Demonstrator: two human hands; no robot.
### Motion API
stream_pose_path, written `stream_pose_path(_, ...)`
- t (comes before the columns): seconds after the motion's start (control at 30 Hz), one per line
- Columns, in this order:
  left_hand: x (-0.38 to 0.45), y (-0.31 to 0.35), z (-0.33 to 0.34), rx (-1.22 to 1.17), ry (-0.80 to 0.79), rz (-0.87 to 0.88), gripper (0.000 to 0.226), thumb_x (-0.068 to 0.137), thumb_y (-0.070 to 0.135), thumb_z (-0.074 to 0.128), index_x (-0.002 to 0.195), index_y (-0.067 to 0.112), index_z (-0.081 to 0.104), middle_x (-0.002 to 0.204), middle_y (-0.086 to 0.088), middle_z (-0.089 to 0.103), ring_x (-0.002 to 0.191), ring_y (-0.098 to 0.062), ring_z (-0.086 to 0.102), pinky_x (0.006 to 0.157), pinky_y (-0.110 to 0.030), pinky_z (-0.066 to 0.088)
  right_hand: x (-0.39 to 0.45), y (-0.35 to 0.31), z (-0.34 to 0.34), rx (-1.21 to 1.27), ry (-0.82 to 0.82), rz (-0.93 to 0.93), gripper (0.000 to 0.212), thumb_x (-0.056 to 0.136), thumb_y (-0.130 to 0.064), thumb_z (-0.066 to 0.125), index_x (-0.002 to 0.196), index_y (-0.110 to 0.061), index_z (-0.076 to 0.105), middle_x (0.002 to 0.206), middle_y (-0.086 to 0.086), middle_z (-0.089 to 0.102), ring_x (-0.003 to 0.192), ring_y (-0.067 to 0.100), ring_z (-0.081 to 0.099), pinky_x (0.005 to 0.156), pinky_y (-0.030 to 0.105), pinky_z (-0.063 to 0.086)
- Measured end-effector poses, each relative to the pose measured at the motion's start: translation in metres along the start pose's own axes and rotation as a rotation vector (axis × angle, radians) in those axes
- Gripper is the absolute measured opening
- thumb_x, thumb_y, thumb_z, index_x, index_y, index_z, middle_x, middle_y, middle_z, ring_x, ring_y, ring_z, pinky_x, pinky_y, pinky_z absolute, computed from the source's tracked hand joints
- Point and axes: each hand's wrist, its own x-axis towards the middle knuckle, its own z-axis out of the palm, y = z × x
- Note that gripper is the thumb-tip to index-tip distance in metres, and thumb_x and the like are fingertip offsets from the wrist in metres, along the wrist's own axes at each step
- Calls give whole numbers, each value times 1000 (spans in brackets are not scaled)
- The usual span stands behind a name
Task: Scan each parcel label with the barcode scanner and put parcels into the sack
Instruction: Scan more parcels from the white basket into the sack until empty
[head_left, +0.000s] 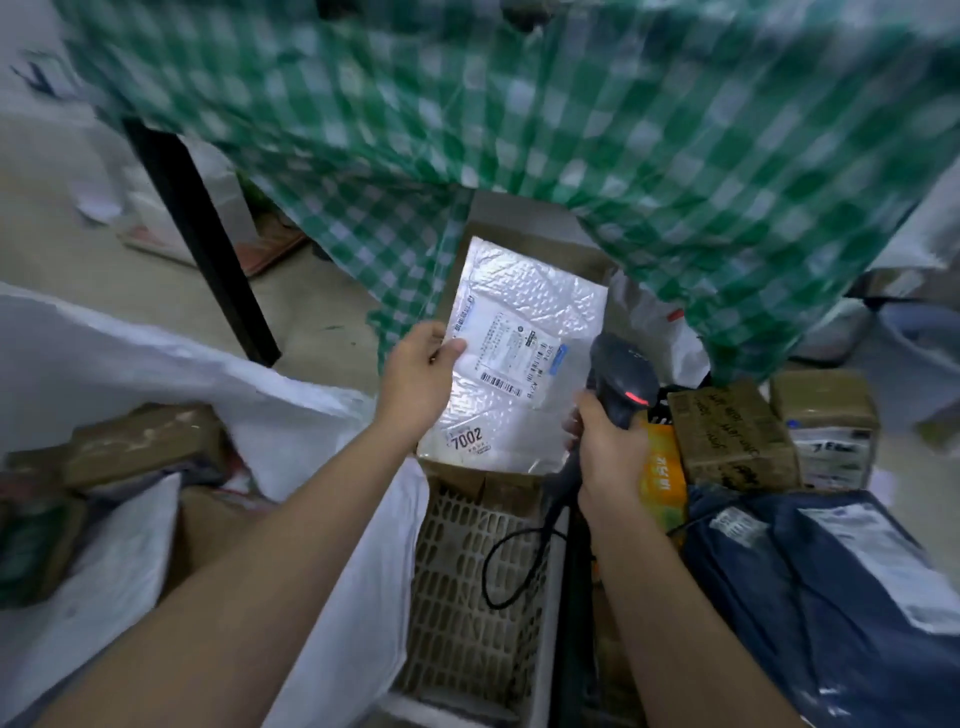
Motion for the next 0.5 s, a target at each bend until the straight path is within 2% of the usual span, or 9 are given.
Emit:
stream_pose_path(0.07, -28, 21, -32, -27, 17, 16, 14, 94, 26, 58, 82, 30, 55, 92, 2, 69, 87, -19, 66, 82, -39, 53, -29, -19, -9, -19, -16, -56, 12, 85, -13, 71, 93, -13, 62, 73, -1, 62, 63, 11, 56, 65, 28, 47)
stream_pose_path(0.17, -74, 42, -77, -70, 44, 35, 9, 94, 20, 59, 86, 20, 59, 80, 10, 66, 68, -1, 63, 62, -16, 49, -75, -38, -19, -88, -86, -138, 25, 79, -9, 77, 85, -23, 57, 81, -6, 63, 73, 11, 58, 78, 31, 48)
stream_pose_path(0.27, -114, 45, -115, -161, 88, -12, 3, 94, 13, 59, 92, 11, 60, 81, 8, 66, 60, 6, 62, 54, -9, 46, -118, -37, -23, -158, -194, -115, 30, 75, -7, 81, 99, -11, 62, 86, 0, 66, 78, 16, 61, 80, 31, 49)
stream_pose_path(0.33, -136, 42, -137, -187, 94, -69, 7, 95, 11, 57, 100, 7, 59, 91, -1, 69, 71, -4, 65, 57, -14, 47, -142, -34, -24, -182, -214, -112, 32, 74, -4, 81, 101, -6, 64, 84, 2, 66, 75, 16, 61, 75, 27, 49)
stream_pose_path(0.4, -153, 38, -157, -130, 90, -116, 15, 95, 9, 56, 110, 6, 57, 108, -7, 67, 82, -10, 61, 64, -19, 47, -165, -31, -23, -215, -239, -154, 27, 74, -2, 80, 94, -10, 63, 80, -2, 65, 73, 13, 60, 70, 26, 48)
stream_pose_path(0.47, -170, 37, -176, -56, 110, -136, 31, 94, 7, 57, 124, 8, 50, 125, -5, 58, 99, -13, 57, 80, -25, 47, -184, -31, -21, -265, -300, -203, 26, 73, -2, 81, 84, -16, 62, 79, -5, 66, 72, 10, 61, 72, 28, 50)
stream_pose_path(0.5, -176, 37, -184, 33, 136, -97, 44, 93, 7, 59, 134, 8, 43, 133, -3, 51, 111, -13, 51, 91, -27, 42, -192, -31, -21, -296, -351, -233, 27, 73, 0, 80, 79, -19, 61, 76, -5, 65, 70, 8, 60, 72, 29, 50)
